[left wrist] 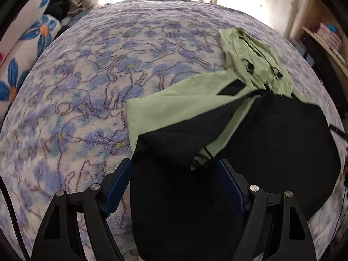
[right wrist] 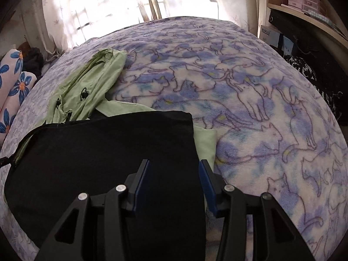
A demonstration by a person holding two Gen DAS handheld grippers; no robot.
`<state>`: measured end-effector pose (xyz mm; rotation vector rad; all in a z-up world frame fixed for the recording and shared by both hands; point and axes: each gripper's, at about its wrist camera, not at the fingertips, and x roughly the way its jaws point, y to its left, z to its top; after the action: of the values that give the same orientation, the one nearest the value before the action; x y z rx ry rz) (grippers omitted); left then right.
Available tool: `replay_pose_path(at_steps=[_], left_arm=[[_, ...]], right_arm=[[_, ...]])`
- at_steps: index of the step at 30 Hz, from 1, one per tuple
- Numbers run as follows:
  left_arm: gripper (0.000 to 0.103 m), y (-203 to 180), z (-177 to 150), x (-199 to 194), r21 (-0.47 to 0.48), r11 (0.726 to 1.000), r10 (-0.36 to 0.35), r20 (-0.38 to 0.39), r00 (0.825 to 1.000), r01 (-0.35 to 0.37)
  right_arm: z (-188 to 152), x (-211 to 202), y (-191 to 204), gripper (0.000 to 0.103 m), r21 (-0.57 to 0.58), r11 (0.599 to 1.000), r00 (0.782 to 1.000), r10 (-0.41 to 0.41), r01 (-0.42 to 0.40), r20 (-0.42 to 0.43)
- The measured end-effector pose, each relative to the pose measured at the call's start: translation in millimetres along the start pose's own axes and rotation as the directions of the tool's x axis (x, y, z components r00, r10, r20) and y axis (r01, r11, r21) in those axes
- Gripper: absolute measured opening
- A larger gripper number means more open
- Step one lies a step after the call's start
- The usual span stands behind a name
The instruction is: Fold large clothes
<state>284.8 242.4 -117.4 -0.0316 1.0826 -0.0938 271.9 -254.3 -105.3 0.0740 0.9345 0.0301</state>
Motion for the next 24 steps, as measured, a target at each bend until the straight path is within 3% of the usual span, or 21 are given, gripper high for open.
replay_pose_path(at_steps=[3, 6, 10, 15, 17, 20, 24], left_arm=[[0.079, -1, -18, -4, 0.119, 0.992, 0.036, -0.011, 0.999, -0.034], [0.079, 2, -27, 2, 0.168, 0.977, 0.135, 0.001, 0.991, -0.133], [0.078, 6, -16, 18, 0.16, 0.964, 0.21, 0.036, 0.977, -0.213], [0.078, -9, 5, 38, 0.257, 0.916, 0.288, 0.112, 0.951, -0.308], [0.074, -16, 12, 44, 0.289, 0.908, 0.275, 0.134, 0.952, -0.303], [0.047, -24, 21, 53, 0.323, 0.918, 0.202, 0.121, 0.972, -0.231], [0.04, -14, 35, 61, 0.257, 0.956, 0.126, 0.078, 0.989, -0.142]], right_arm=[[-5, 8, -4, 0.046, 0.022, 1.0, 1.0, 0.008, -0.008, -0.009], [-10, 16, -3, 0.046, 0.019, 1.0, 1.0, -0.004, 0.004, -0.014], [-13, 23, 0, 0.046, 0.035, 0.999, 1.0, -0.007, 0.007, -0.014], [-8, 27, -3, 0.046, 0.047, 0.999, 1.0, 0.011, -0.009, -0.026], [-3, 29, -5, 0.046, 0.049, 0.999, 0.999, 0.02, -0.019, -0.026], [4, 32, -7, 0.046, 0.059, 0.998, 0.999, 0.033, -0.032, -0.028], [17, 38, -10, 0.046, 0.084, 0.995, 0.998, 0.062, -0.06, -0.022]])
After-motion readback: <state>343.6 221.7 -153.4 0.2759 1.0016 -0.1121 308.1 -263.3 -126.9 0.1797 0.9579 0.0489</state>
